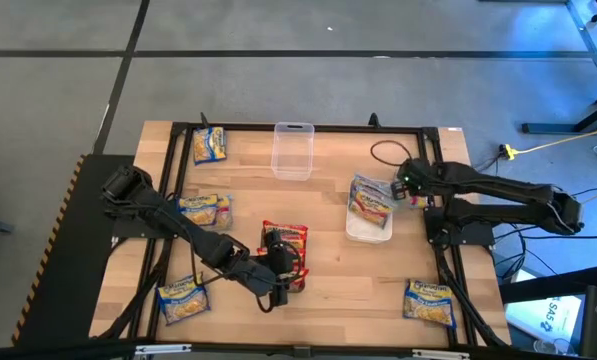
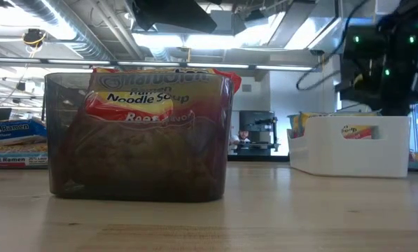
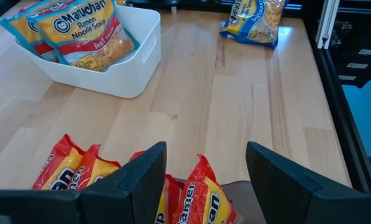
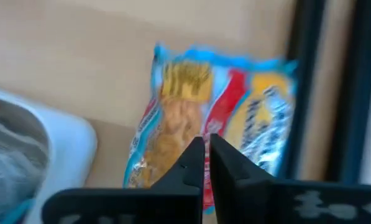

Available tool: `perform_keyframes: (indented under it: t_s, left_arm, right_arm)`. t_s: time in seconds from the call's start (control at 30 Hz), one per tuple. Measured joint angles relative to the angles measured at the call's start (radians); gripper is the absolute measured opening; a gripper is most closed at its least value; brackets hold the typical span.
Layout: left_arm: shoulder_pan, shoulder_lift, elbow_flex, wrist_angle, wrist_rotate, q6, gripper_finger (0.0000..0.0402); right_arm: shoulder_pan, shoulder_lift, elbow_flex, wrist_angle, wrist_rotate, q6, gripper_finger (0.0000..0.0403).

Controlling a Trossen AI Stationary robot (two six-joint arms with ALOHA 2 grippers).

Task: Sort Maruchan noodles
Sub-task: Put the light blue noodle pack into the white bin

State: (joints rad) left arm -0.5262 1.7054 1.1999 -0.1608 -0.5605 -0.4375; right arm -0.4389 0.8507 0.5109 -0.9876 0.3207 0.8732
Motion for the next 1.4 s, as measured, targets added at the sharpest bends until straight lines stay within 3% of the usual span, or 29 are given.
perform_keyframes:
  t_s: [0.1,0.23,0.43,0.73,0.9,1.03,1.17,1.27,1.4]
  left_arm:
    - [0.0,0.0,0.0,0.0,0.0,-0.006,0.0215]
    - [0.0,0.0,0.0,0.0,0.0,-0.01,0.0215]
    - [0.0,0.0,0.0,-0.001,0.002,-0.024,0.0215]
    - [0.0,0.0,0.0,-0.004,0.003,-0.025,0.0215]
    - [0.0,0.0,0.0,-0.004,0.004,-0.033,0.0215]
    - [0.002,0.0,0.0,-0.003,0.004,-0.033,0.0215]
    - [0.007,0.0,0.0,-0.003,0.002,-0.045,0.0215]
    - [0.012,0.0,0.0,-0.003,0.003,-0.052,0.0215]
    - [0.014,0.0,0.0,-0.003,0.004,-0.054,0.0215]
  right_arm:
    - [0.001,-0.007,0.088,-0.086,0.025,-0.019,0.0001]
    - [0.058,-0.031,0.173,-0.139,-0.084,-0.081,0.0001]
    - [0.319,-0.06,0.194,-0.007,-0.307,-0.119,0.0001]
    - [0.748,-0.038,0.194,0.165,-0.298,-0.218,0.0001]
    - [0.911,0.037,0.167,0.183,-0.27,-0.232,0.0001]
    - [0.945,0.113,0.148,0.062,-0.226,-0.199,0.0001]
    - [0.939,0.164,0.147,-0.073,-0.082,-0.12,0.0001]
    - [0.901,0.197,0.147,-0.062,0.02,-0.112,0.0001]
    - [0.816,0.245,0.147,-0.042,0.043,-0.174,0.0001]
